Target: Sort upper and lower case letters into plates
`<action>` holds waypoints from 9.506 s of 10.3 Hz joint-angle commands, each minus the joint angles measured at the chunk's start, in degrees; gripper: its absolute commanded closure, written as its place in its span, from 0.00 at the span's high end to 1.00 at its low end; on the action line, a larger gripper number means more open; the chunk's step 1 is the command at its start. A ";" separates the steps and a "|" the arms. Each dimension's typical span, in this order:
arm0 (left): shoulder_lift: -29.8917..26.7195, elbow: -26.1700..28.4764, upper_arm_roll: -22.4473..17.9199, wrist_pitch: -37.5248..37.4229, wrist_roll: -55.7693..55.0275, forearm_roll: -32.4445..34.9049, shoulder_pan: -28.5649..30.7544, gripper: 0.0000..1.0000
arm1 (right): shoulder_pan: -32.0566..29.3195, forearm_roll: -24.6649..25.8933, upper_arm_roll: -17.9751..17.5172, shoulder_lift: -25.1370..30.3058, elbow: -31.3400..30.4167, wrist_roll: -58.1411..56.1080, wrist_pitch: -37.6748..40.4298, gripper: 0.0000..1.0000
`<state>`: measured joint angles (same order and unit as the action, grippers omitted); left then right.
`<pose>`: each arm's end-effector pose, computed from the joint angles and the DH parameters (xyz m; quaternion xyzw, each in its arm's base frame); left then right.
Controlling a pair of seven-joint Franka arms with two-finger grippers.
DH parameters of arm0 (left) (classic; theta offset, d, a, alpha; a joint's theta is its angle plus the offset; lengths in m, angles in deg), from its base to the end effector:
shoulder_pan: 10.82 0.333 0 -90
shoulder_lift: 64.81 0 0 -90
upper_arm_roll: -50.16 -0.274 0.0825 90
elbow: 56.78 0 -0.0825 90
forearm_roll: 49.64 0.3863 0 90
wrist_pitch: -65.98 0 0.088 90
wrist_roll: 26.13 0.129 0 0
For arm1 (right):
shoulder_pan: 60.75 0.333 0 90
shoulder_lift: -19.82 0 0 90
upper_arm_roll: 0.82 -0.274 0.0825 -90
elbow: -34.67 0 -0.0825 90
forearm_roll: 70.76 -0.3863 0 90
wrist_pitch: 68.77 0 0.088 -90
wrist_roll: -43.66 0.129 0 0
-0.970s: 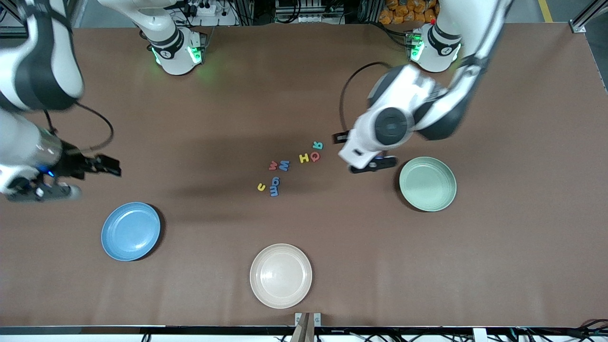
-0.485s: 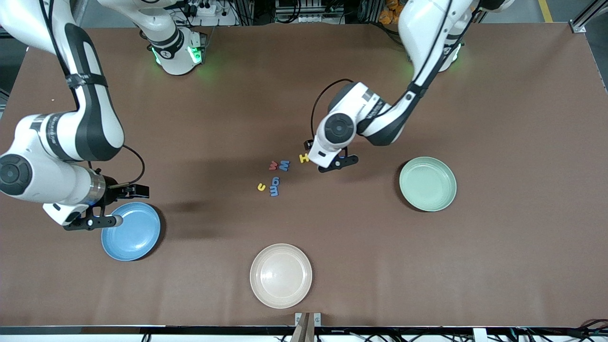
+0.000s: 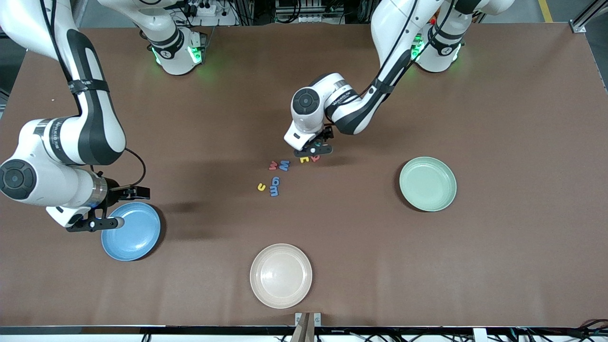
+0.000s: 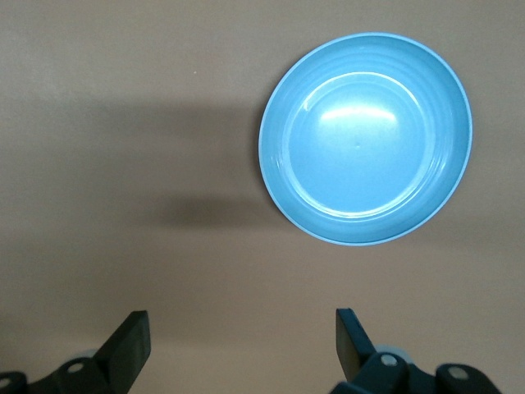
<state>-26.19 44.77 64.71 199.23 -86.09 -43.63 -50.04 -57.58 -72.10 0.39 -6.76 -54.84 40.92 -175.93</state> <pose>0.3711 -0.4996 0.1251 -0.9971 -0.0389 0.0628 0.0164 0.6460 0.0256 0.3043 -0.9963 -0.0373 0.0777 0.0066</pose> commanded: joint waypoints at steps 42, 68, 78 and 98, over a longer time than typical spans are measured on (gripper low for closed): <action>-8.04 5.76 8.65 -15.04 50.20 13.23 41.23 0.29 | 30.31 -3.40 -0.33 -18.23 3.20 17.42 -22.46 1.00; 1.02 -3.65 9.01 2.54 -42.86 -5.92 16.10 1.00 | 27.00 -3.84 0.02 -17.20 5.93 18.21 -21.95 0.00; 2.69 5.14 8.05 15.11 -44.98 -2.49 13.91 1.00 | -0.08 -2.70 3.18 -15.17 5.23 -4.55 -13.79 0.00; -4.51 -4.61 4.97 -22.28 -12.66 -1.10 20.21 0.31 | 22.54 -5.16 1.86 -13.41 4.35 22.72 -12.54 1.00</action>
<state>-28.15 38.94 69.71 182.46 -110.50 -46.34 -33.12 -39.79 -76.31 1.86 -21.37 -48.96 57.03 -188.48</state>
